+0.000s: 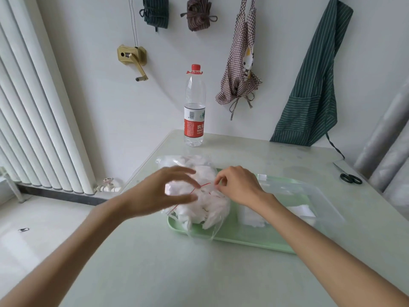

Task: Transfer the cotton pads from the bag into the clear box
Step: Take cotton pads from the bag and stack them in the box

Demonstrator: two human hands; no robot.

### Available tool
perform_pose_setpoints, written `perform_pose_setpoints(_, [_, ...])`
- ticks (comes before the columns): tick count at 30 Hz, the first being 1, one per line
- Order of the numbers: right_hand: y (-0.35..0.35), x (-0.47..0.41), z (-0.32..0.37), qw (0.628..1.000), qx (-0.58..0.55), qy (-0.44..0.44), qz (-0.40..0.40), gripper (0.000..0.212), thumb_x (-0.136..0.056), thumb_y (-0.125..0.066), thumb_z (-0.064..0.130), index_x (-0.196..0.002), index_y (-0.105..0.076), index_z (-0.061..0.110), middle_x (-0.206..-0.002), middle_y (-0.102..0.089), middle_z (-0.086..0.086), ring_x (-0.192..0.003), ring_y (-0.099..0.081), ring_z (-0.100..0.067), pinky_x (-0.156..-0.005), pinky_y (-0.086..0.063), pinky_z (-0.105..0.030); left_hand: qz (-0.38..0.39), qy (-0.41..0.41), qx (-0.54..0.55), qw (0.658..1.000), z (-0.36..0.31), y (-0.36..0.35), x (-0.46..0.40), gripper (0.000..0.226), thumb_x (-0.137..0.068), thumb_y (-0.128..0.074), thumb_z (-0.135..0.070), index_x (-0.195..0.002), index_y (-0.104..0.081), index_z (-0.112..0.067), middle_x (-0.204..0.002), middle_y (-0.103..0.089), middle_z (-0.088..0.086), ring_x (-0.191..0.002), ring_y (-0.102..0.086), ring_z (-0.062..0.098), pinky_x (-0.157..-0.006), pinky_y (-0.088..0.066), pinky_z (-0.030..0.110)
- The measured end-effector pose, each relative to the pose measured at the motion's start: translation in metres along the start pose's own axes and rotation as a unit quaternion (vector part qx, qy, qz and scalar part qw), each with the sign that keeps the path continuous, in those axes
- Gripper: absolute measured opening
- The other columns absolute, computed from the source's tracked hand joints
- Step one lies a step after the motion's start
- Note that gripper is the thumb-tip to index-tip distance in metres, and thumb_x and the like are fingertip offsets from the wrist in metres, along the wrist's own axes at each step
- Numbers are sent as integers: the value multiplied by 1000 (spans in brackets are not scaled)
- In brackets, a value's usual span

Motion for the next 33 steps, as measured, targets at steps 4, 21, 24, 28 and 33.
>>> perform_pose_setpoints(4, [3,7,2,1000,-22,-5,-17,10,-80,-64,22,-86,-72,26,-84,-69,7,-82,-62,-16,-64,-37,-23,-46,64,-82,994,49,-4,15,31,-89,-62,-32,-94,-58,-62,-140,-43,-22,-127,-44,6,-104,-37,33])
perform_pose_setpoints(21, [21,17,13,992,-2,60,-108,16,-86,-63,25,-100,-71,25,-98,-67,7,-94,-57,-17,-74,-37,-25,-173,136,60,974,74,-39,6,29,-92,-56,-35,-119,-58,-45,-116,-49,-20,-103,-54,4,-82,-42,25])
perform_pose_setpoints(24, [21,45,41,975,28,180,-127,5,-77,-71,31,-80,-74,28,-80,-66,9,-81,-54,-16,-70,-33,-26,-244,78,-37,966,64,-27,16,29,-88,-65,-29,-114,-65,-41,-115,-49,-24,-102,-43,3,-84,-36,22])
perform_pose_setpoints(28, [0,54,50,968,94,209,-99,17,-59,-76,36,-75,-76,30,-68,-65,12,-69,-55,-17,-66,-26,-22,-246,71,-71,964,55,-26,22,21,-90,-62,-26,-103,-68,-42,-108,-55,-31,-96,-49,2,-73,-42,19])
perform_pose_setpoints(33, [-24,48,55,970,124,188,-94,14,-56,-78,24,-69,-74,30,-64,-61,9,-66,-56,-21,-64,-23,-26,-190,74,-25,979,59,-40,24,25,-89,-54,-45,-112,-63,-45,-119,-52,-33,-108,-47,-2,-84,-45,25])
Point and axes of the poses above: each hand's wrist, its own x-axis away from the middle knuckle, its own y-axis out of the back of the hand, z = x × y, the point moved 8 cm from there along -x, towards the middle knuckle
